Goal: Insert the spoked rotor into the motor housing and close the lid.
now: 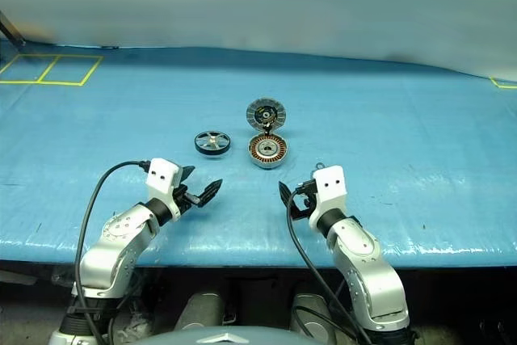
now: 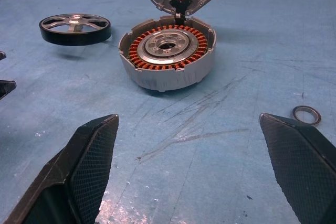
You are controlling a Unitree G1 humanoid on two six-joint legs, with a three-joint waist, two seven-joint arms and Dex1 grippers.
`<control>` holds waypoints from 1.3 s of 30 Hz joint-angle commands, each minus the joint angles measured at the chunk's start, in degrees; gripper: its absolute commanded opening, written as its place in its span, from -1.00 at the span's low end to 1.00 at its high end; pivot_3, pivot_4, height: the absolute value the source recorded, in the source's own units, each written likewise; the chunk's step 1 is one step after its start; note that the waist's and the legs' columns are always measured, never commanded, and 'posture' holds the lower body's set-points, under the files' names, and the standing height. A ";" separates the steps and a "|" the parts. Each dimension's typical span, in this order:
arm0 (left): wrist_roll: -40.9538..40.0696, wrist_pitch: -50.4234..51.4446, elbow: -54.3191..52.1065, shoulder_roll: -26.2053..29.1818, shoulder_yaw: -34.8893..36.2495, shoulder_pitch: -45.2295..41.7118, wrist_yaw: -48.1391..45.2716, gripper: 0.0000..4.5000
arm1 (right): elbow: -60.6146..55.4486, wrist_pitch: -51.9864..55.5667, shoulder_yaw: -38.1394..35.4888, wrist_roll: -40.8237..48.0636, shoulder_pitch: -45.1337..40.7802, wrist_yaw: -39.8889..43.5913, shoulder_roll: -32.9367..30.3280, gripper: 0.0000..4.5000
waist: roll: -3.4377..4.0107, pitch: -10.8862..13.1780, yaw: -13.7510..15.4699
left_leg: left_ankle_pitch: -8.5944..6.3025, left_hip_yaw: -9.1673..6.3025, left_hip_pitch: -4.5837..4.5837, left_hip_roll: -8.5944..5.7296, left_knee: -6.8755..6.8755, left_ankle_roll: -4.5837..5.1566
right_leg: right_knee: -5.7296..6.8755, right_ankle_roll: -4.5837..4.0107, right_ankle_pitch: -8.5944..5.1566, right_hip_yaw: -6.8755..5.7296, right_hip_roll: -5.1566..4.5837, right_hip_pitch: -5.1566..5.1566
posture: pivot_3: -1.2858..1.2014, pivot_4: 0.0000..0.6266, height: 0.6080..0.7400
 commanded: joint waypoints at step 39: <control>0.64 -0.82 -3.25 0.67 -0.58 2.20 0.47 0.99 | -0.91 3.99 1.57 0.52 -2.76 0.82 -2.52 1.00 | 0.00 0.00 0.00 | -0.02 0.00 0.00 0.00 -0.01 -0.01 | 0.00 0.00 0.00 0.00 -0.03 -0.01 | 0.03 -0.52 1.00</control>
